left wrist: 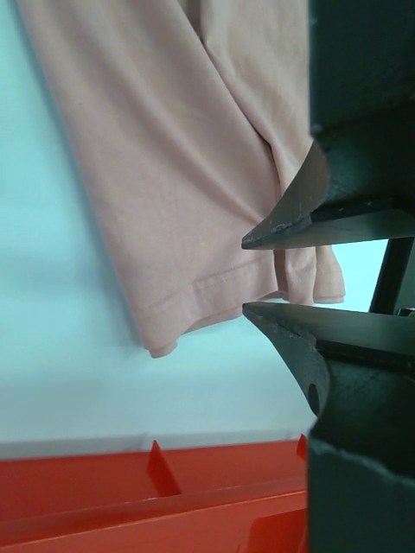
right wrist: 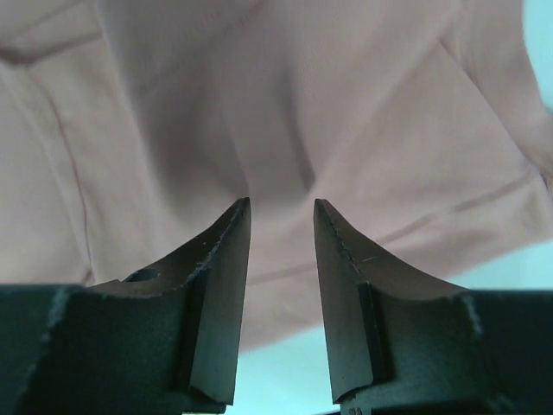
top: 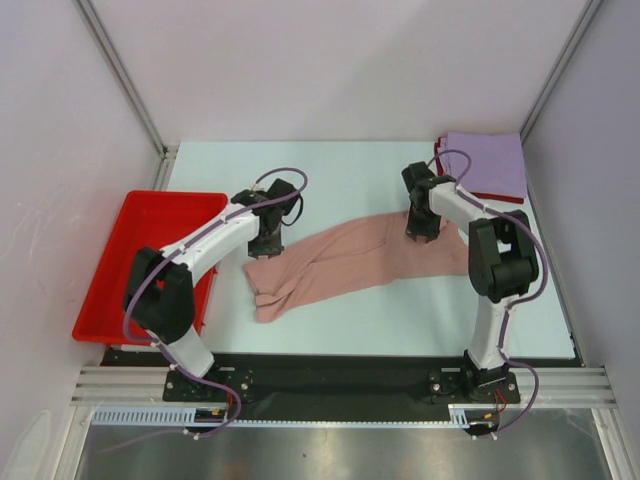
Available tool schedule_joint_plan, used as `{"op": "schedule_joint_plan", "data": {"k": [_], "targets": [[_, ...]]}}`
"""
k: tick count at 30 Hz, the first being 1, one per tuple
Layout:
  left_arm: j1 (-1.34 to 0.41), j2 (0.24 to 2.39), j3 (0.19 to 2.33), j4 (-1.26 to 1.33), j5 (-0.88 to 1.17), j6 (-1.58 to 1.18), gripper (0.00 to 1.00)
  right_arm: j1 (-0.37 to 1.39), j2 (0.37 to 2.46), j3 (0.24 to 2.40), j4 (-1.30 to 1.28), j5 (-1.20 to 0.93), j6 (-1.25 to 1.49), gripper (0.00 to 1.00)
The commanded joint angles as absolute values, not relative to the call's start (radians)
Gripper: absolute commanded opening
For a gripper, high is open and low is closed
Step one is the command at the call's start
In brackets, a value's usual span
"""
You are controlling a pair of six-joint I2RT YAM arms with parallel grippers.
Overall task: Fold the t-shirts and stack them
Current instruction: Fold the tshirt
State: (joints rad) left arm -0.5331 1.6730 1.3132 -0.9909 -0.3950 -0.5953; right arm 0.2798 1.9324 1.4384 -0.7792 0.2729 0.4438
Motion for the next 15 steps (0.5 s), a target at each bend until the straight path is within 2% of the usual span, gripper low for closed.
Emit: {"op": "schedule_joint_plan", "data": {"k": [1,7,13,15], "targets": [[-0.520,1.605,1.351,-0.945,-0.376,-0.549,0.36,0.294,1.999,1.500,-0.712,0.321,0.417,0.41],[-0.500,1.539,1.296,-0.905,-0.371,-0.537,0.37,0.373,2.172,1.630,-0.655,0.341,0.362,0.42],[-0.450,1.411,1.166,-0.827,-0.324,-0.509,0.37,0.442,2.410,1.931,-0.656,0.293,0.322,0.43],[-0.434,1.364,1.128,-0.793,-0.310,-0.486,0.41,0.465,2.465,2.070,-0.657,0.279,0.310,0.42]]}}
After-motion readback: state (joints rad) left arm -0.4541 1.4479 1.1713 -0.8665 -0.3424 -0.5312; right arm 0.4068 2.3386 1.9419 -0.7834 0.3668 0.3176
